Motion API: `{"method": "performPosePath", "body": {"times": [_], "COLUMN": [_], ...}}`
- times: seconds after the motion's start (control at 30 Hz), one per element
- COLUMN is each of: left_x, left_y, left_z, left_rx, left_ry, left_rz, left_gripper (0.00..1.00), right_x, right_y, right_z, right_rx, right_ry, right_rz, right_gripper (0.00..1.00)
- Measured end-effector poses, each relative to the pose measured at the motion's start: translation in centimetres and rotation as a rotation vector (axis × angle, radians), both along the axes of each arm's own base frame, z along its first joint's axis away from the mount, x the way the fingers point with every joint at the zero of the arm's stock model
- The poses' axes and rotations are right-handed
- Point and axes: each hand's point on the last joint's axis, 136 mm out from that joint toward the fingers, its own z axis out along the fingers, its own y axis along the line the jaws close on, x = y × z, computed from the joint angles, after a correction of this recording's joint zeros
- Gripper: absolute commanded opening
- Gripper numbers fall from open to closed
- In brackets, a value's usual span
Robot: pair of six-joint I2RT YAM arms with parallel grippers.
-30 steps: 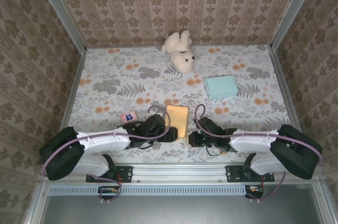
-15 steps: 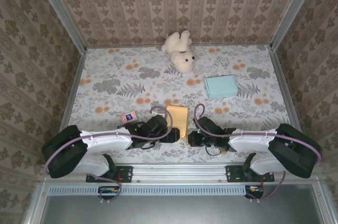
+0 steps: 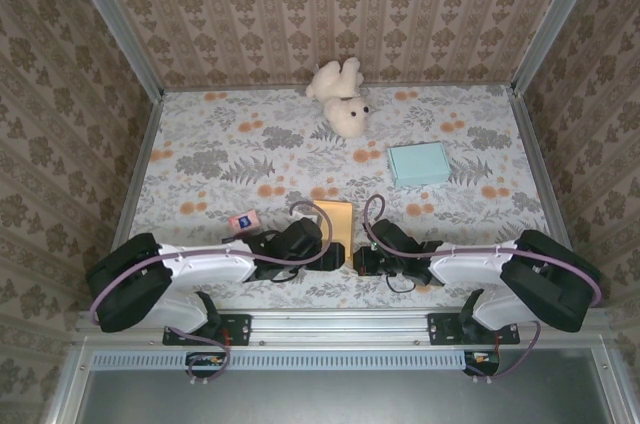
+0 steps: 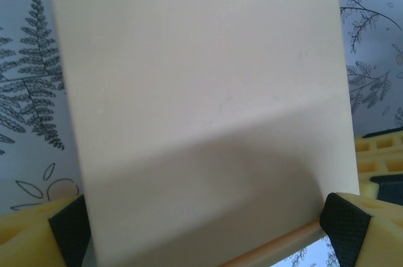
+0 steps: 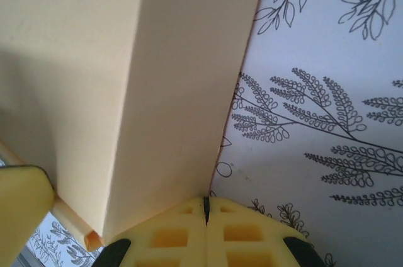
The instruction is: Fold the paper box
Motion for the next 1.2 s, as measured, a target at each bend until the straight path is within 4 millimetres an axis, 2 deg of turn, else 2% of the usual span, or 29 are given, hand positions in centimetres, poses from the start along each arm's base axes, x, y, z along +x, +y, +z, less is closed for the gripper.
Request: {"method": "performPosePath", "body": {"times": [1.03, 1.2], "left_x": [0.7, 0.6], "left_y": [-2.1, -2.8], "left_z": [-0.1, 0.1], "left_rx": [0.045, 0.027], "left_ry": [-0.045, -0.06], "left_rz": [-0.006, -0.013], "left_gripper": [0.97, 0.97], "right_x": [0.2, 0.2], "right_y": [0.2, -0.6], "right_z": [0.1, 0.3], "right_rx": [0.025, 0.057], "right_ry": [0.02, -0.01], "right_rz": [-0.02, -0.05], "right_gripper": [0.0, 0.0]}}
